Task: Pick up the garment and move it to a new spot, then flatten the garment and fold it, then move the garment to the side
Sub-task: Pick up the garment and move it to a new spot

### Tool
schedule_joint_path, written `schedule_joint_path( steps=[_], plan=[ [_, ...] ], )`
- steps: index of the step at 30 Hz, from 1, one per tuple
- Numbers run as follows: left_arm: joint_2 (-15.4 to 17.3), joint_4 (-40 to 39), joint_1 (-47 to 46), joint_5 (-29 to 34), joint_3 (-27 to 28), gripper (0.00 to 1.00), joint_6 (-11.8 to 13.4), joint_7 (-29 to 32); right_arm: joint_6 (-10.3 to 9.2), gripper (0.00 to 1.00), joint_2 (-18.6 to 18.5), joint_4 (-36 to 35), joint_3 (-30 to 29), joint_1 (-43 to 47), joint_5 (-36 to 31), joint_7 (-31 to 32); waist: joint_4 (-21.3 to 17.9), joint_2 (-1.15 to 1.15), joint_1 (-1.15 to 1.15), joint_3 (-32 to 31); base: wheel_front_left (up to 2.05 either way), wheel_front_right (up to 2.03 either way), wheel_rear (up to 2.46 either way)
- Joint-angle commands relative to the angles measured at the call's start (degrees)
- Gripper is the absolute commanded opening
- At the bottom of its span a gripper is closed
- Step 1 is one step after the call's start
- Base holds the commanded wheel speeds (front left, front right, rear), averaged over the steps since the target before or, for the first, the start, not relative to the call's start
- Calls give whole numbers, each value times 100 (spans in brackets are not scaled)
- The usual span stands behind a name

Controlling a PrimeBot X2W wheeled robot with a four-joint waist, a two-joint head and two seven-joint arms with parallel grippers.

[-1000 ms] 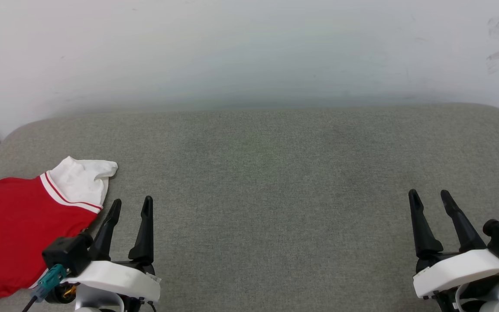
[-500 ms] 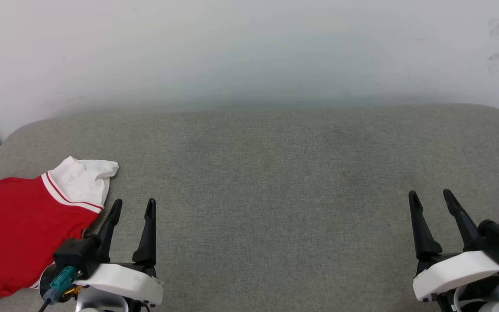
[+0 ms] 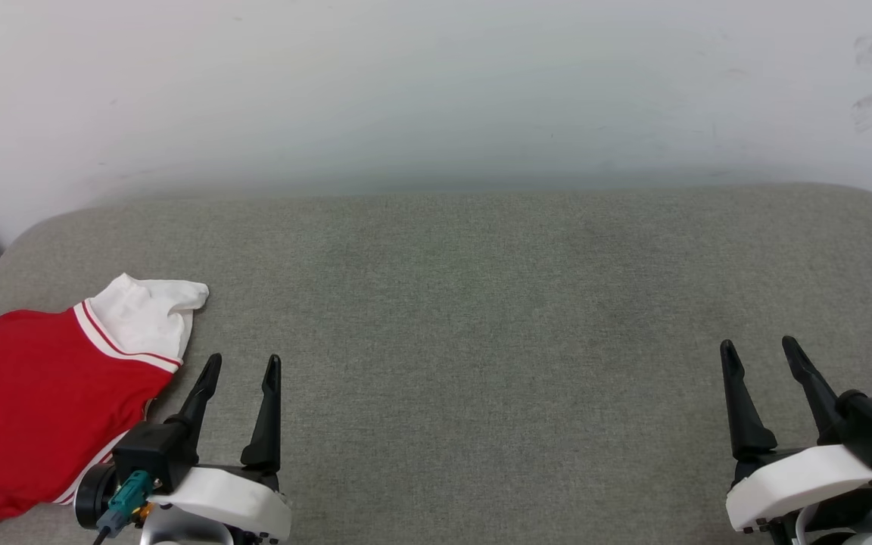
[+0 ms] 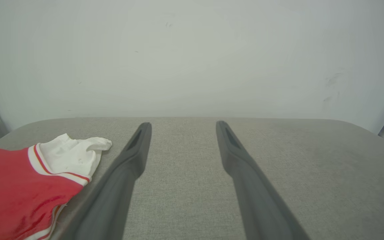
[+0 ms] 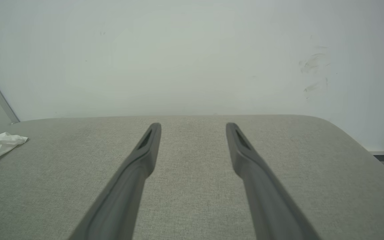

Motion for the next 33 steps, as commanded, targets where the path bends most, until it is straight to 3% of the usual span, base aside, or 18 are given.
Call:
schedule_joint_path(
  steps=[1,13,21,33],
  plan=[
    [-1,6,15,112,-5,100,-15,-61,0,100,15,-39,-10,45,-125,-46,3,0,0,-1,0,0,0],
    [-37,147,18,501,-29,100,-39,-197,0,100,17,-55,-37,81,-524,-152,60,0,0,-10,0,0,0],
    [-55,193,-81,370,-8,100,-39,-185,0,100,17,-5,-104,24,-374,-210,320,0,0,2,0,0,0],
    [-56,152,-142,344,149,100,-27,-185,0,100,16,-151,134,-78,-414,-175,1250,0,0,-8,0,0,0]
  ],
)
